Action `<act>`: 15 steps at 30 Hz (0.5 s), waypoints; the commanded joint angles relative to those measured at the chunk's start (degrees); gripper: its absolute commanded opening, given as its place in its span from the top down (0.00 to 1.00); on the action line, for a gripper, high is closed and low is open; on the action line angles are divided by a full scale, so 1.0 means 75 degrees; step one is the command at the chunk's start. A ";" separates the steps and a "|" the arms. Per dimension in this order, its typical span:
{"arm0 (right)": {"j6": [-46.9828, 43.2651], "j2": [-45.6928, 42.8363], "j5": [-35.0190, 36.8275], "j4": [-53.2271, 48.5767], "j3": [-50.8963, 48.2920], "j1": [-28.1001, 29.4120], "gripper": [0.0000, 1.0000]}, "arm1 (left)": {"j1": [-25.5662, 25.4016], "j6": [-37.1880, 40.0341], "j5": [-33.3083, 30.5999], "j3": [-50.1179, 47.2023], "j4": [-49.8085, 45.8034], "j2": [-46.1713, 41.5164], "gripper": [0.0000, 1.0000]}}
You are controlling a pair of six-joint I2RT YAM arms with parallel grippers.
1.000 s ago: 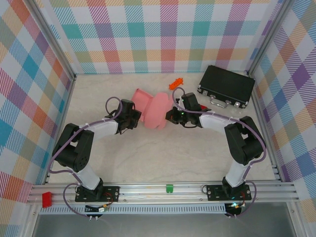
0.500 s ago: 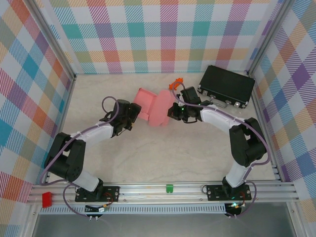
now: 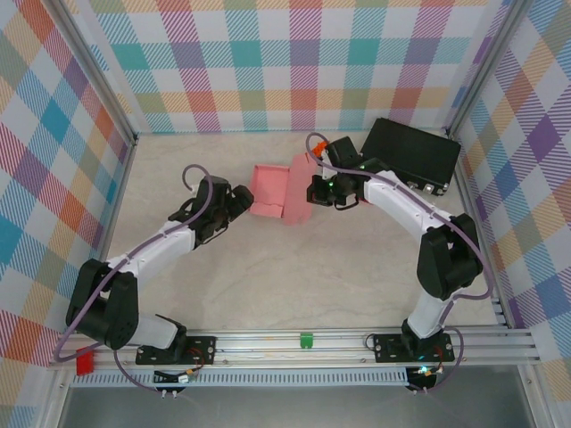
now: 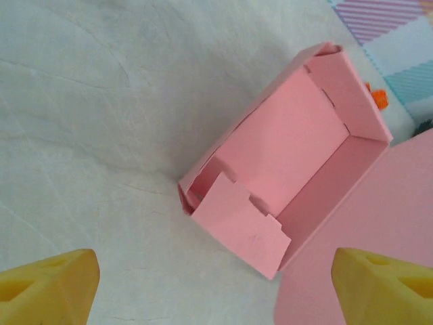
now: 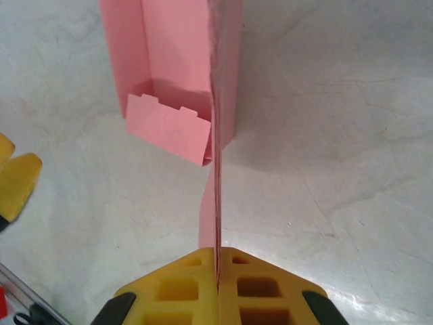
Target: Fold the paper box
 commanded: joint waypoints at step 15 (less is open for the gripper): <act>-0.2303 0.0861 -0.0981 -0.2995 0.1865 -0.0247 0.96 | 0.0393 0.2839 0.1917 0.1455 -0.0923 0.1705 0.18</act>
